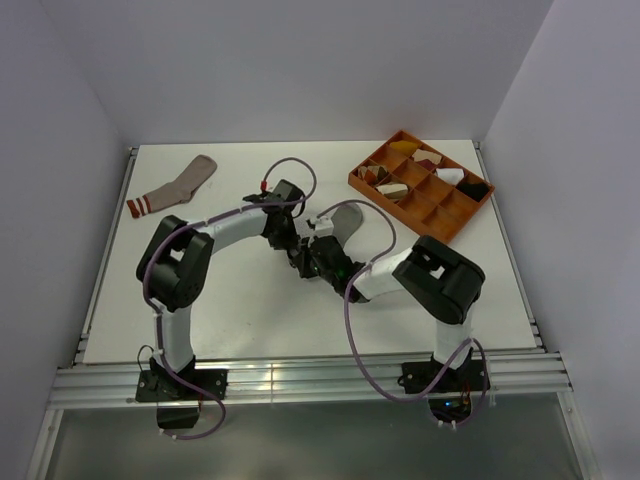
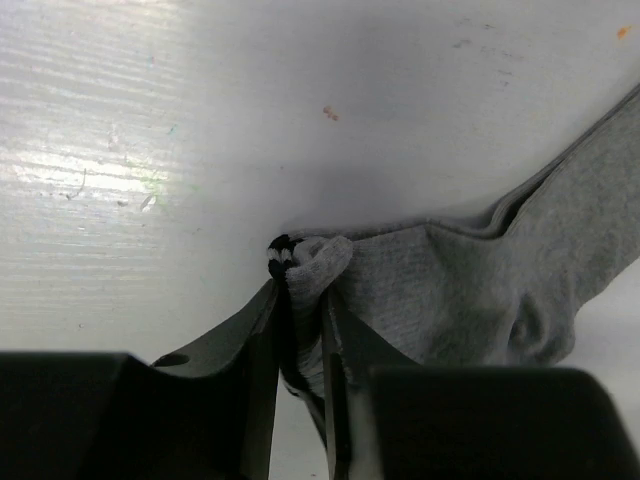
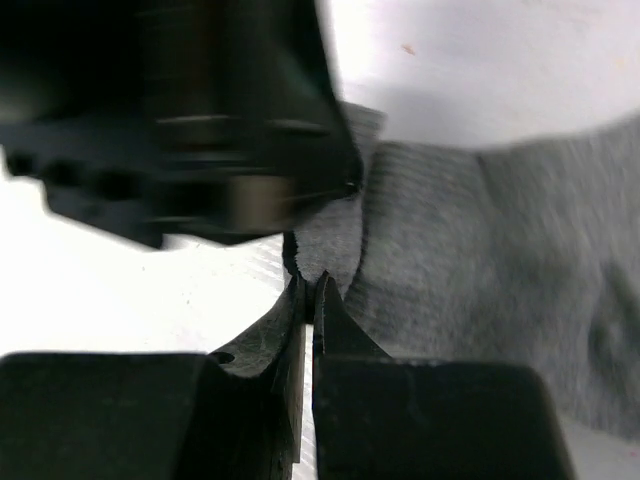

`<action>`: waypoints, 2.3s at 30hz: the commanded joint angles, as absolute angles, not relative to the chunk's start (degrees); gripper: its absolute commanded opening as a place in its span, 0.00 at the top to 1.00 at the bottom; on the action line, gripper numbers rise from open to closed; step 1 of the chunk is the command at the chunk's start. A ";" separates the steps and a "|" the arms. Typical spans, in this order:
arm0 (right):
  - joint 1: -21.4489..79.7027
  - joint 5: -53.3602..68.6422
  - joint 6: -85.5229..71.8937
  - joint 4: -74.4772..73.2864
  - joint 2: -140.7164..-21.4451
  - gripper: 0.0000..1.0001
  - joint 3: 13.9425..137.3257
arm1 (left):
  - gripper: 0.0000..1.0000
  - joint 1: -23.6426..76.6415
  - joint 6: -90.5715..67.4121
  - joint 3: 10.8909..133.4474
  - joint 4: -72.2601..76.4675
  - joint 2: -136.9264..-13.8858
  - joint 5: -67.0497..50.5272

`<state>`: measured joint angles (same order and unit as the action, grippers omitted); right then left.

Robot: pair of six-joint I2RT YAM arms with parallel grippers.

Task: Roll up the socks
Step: Roll the sock at the center of the board.

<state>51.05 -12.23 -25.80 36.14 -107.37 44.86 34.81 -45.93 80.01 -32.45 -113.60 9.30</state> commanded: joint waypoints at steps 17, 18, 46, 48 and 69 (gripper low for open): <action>37.44 12.29 -52.99 42.18 -107.84 1.00 34.37 | 0.43 31.38 -64.60 52.39 -0.55 -93.17 1.85; 37.27 12.74 -54.04 42.80 -108.02 1.00 33.93 | 0.43 31.38 -64.77 50.82 1.65 -92.73 1.76; 34.01 21.18 -65.57 55.72 -114.34 1.00 30.32 | 0.50 34.10 -62.05 49.22 6.07 -98.87 -0.26; 34.01 21.53 -65.30 55.72 -114.17 1.00 30.41 | 0.58 34.10 -62.23 49.57 5.98 -99.75 -0.26; 32.26 -1.06 -29.45 2.57 -97.00 0.59 57.54 | 1.00 33.58 -55.72 61.17 -17.49 -100.90 16.70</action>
<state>33.32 4.82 -37.60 13.98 -93.41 51.94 34.20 -58.28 59.22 -11.99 -101.16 11.44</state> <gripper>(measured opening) 0.414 0.045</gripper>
